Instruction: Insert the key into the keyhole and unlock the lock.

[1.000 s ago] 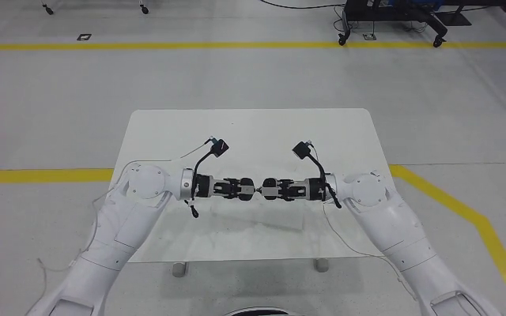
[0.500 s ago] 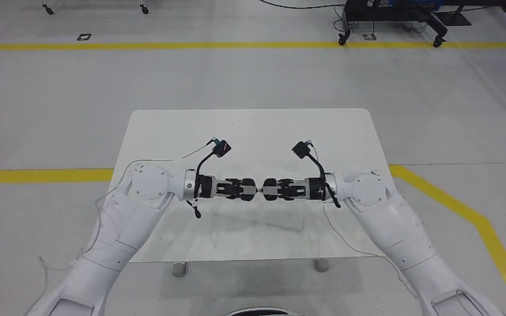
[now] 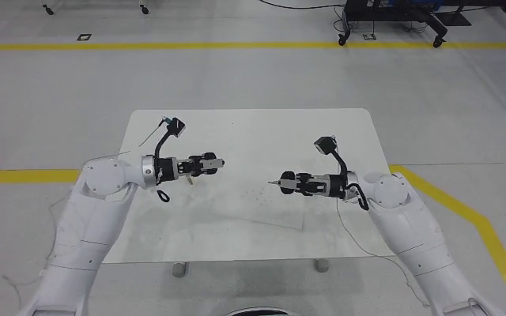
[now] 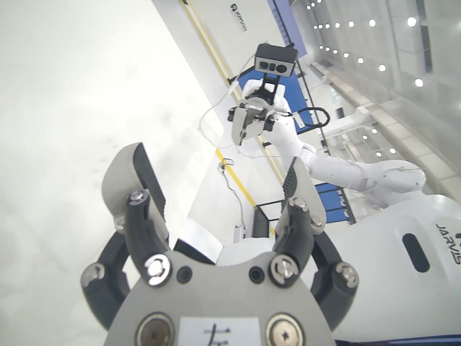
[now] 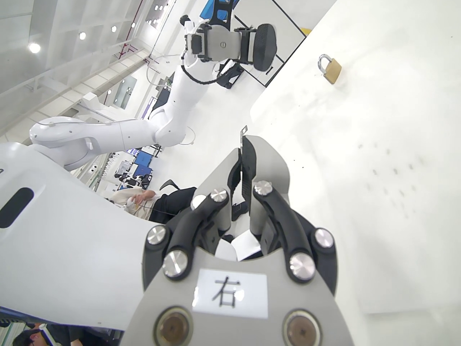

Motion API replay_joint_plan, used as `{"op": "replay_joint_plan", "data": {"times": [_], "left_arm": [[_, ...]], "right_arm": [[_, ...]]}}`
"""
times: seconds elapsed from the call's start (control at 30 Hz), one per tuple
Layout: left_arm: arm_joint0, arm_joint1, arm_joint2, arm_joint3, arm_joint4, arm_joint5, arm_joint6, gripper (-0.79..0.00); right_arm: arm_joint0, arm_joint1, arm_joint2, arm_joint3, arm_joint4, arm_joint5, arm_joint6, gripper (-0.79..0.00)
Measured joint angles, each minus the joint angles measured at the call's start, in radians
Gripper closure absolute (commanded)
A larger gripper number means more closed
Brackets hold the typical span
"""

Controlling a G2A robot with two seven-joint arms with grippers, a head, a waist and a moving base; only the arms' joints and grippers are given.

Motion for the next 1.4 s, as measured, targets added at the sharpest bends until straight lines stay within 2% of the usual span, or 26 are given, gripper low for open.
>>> {"op": "replay_joint_plan", "data": {"times": [0.17, 0.23, 0.33, 0.4, 0.53, 0.7, 0.8, 0.9, 1.0, 1.13, 1.2, 1.3, 1.4], "left_arm": [[0.062, 0.039, -0.119, -0.108, 0.235, 0.020, -0.041, -0.785], [0.076, 0.050, -0.138, -0.128, 0.360, 0.011, -0.040, -0.785], [0.081, 0.054, -0.124, -0.115, 0.495, 0.017, -0.005, -0.785], [0.077, 0.051, -0.107, -0.097, 0.494, 0.007, -0.013, -0.785], [0.074, 0.050, -0.103, -0.087, 0.369, 0.001, -0.022, -0.785], [0.074, 0.050, -0.104, -0.088, 0.373, 0.002, -0.021, -0.785], [0.089, 0.054, -0.101, -0.118, 0.451, 0.014, 0.033, -0.785], [0.114, 0.063, -0.110, -0.169, 0.606, -0.038, 0.077, -0.785], [0.139, 0.077, -0.131, -0.206, 0.742, -0.156, 0.094, -0.785], [0.132, 0.091, -0.146, -0.156, 0.899, -0.373, 0.159, -0.785], [0.113, 0.094, -0.141, -0.119, 0.941, -0.431, 0.190, -0.785], [0.081, 0.093, -0.118, -0.073, 1.007, -0.432, 0.226, -0.785], [0.068, 0.087, -0.114, -0.044, 0.976, -0.346, 0.282, -0.785]], "right_arm": [[0.001, 0.000, -0.002, 0.000, -0.001, 0.001, -0.001, 0.000], [0.001, 0.000, -0.002, 0.000, -0.001, 0.001, -0.001, 0.000], [0.001, 0.000, -0.002, 0.000, -0.001, 0.001, -0.001, 0.000], [0.001, 0.000, -0.002, 0.000, -0.001, 0.001, -0.001, 0.000], [0.001, 0.000, -0.002, 0.000, -0.001, 0.001, -0.001, 0.000], [0.001, 0.000, -0.002, 0.000, -0.001, 0.001, -0.001, 0.000], [0.001, 0.000, -0.002, 0.000, -0.001, 0.001, -0.001, 0.000], [0.001, 0.000, -0.002, 0.000, -0.001, 0.001, -0.001, 0.000], [0.001, 0.000, -0.002, 0.000, -0.001, 0.001, -0.001, 0.000], [0.001, 0.000, -0.002, 0.000, -0.001, 0.001, -0.001, 0.000], [0.001, 0.000, -0.002, 0.000, -0.001, 0.001, -0.001, 0.000], [0.001, 0.000, -0.002, 0.000, -0.001, 0.001, -0.001, 0.000], [0.001, 0.000, -0.002, 0.000, -0.001, 0.001, -0.001, 0.000]]}}
